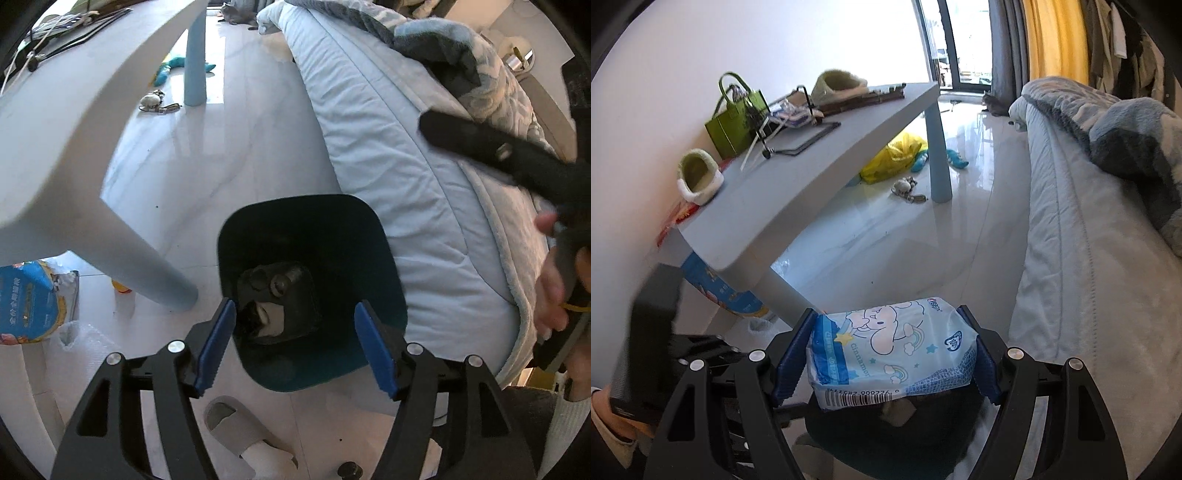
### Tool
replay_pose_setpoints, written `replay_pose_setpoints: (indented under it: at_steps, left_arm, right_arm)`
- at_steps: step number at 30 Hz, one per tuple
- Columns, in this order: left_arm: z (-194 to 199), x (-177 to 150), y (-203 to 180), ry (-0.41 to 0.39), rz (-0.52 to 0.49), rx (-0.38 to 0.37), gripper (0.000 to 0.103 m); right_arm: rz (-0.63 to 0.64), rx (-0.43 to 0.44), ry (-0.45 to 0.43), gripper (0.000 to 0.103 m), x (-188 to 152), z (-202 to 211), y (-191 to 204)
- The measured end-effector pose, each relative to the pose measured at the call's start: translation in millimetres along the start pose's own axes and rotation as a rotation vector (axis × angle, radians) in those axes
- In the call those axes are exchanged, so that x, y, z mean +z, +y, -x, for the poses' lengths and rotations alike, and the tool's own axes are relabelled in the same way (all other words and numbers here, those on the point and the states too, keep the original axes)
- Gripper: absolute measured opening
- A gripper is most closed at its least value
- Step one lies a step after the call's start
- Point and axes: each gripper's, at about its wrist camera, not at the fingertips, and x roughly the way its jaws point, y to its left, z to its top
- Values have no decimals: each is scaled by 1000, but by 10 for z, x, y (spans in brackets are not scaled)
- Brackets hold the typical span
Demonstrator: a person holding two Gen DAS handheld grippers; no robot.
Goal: Collect trash
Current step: 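Open right tool over the bin to drop the tissue pack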
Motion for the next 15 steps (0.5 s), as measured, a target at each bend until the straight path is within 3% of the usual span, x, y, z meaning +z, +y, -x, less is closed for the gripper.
replay_pose_setpoints:
  at_steps: [15]
  left_arm:
    - [448,-17,319,-132,29,20,68]
  right_arm:
    - [-34,-36,161,76,-182,-647,57]
